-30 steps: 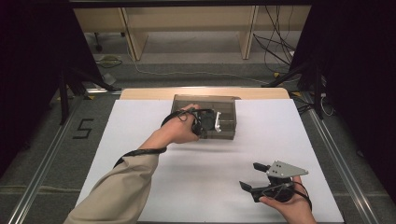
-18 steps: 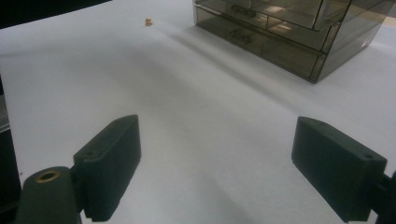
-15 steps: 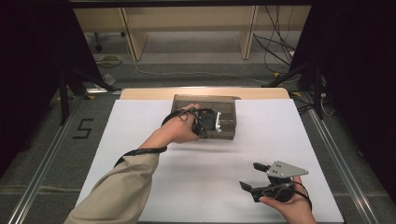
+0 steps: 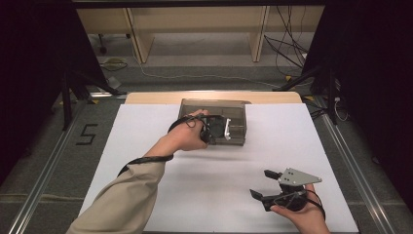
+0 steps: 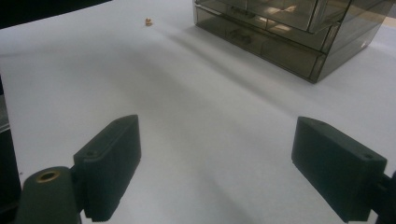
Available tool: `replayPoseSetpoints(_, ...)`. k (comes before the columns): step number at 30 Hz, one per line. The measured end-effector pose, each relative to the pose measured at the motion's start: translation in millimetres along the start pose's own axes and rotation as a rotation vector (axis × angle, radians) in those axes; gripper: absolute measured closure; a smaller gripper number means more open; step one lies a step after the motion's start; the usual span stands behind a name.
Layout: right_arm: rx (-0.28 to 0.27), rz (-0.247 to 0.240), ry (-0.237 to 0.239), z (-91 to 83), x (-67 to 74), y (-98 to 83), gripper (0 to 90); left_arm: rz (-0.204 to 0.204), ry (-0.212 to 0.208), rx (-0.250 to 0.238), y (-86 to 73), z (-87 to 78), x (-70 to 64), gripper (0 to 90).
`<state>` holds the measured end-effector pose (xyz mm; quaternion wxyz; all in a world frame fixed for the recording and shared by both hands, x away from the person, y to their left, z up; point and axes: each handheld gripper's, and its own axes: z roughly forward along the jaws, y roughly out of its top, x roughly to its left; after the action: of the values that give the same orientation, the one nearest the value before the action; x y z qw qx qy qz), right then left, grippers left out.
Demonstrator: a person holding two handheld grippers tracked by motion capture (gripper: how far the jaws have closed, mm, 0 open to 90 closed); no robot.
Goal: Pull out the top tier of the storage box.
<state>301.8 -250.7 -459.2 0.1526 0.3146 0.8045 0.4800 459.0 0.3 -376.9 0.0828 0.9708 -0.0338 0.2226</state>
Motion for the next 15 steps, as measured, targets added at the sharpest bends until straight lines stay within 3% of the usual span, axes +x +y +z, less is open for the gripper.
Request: replayPoseSetpoints(15,-0.002,0.001,0.001,0.1,0.1,0.0,16.4,-0.001,0.0,-0.001,-0.1,-1.5,-4.2,86.3)
